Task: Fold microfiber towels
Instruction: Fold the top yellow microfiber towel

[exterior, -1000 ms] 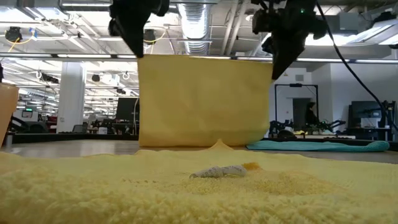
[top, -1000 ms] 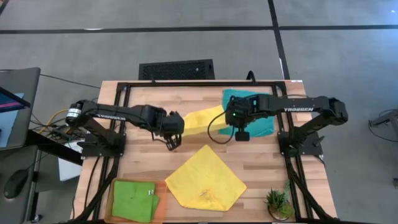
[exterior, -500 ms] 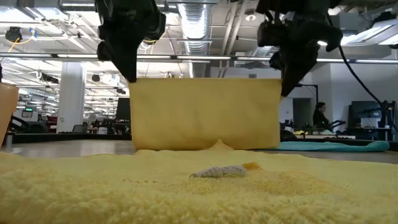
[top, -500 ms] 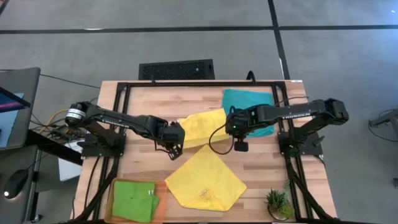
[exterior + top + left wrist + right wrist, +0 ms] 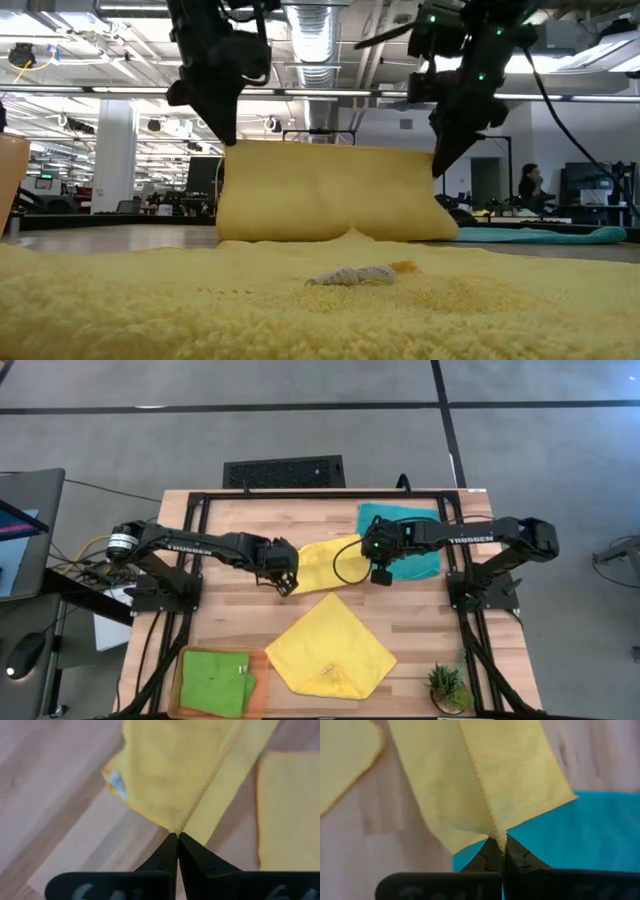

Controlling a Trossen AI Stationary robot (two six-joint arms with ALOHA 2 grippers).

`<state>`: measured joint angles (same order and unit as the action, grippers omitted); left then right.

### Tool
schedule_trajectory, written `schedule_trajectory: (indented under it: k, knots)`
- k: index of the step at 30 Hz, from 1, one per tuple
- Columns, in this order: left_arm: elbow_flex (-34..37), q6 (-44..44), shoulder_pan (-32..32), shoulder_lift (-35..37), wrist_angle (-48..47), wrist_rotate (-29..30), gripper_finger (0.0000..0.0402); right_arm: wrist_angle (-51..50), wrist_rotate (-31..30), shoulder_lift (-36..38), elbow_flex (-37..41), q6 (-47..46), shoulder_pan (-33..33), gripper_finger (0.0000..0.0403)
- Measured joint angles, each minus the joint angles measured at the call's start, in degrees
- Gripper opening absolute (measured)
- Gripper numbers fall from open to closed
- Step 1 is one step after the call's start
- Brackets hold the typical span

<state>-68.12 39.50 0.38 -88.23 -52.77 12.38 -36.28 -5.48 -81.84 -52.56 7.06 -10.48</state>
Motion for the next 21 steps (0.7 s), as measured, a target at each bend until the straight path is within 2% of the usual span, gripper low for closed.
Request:
schedule_trajectory:
  k: [14,21]
  knots:
    - [0.0,0.6,6.1,0.0,0.3,2.4,0.0000,6.2,0.7,0.0,1.5,4.1,-7.5,0.0008]
    - [0.0,0.7,6.4,0.0,-1.0,2.0,0.0028,6.9,0.7,0.0,1.5,5.9,-8.1,0.0050]
